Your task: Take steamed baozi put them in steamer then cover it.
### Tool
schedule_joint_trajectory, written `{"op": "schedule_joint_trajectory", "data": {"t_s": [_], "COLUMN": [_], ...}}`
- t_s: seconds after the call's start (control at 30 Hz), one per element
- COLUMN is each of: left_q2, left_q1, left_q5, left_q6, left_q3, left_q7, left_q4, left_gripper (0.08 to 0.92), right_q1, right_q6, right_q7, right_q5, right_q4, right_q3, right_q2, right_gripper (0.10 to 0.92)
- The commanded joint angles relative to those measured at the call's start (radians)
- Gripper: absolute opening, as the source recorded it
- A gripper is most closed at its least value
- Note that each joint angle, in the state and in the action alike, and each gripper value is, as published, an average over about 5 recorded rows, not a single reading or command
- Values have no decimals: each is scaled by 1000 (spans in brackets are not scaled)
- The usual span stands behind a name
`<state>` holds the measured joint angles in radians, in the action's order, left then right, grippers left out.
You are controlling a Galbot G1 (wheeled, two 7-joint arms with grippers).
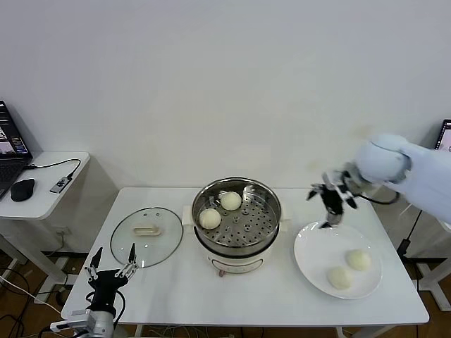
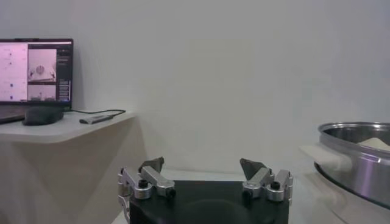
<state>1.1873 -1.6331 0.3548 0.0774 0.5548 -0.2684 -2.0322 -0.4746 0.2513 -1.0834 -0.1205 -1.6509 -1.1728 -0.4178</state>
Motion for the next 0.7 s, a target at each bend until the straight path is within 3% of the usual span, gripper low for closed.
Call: {"op": "schedule_joint_trajectory", "data": {"t_s": [0.03, 0.7], "left_q2": [1, 8], "left_q1": [-5, -19], "left_q5": [-4, -13], "left_q6": [0, -4], "left_q3": [0, 16], "left_q7": [1, -2], "left_q4": [0, -14], "left_gripper": [823, 823], "right_q1": [315, 712], "right_q6": [-92, -114], "right_q7": [-16, 67], "right_q5": [155, 211], "right_q4": [-41, 27], "right_q3": [215, 420], "right_q2": [187, 94], "right_gripper": [823, 823]}}
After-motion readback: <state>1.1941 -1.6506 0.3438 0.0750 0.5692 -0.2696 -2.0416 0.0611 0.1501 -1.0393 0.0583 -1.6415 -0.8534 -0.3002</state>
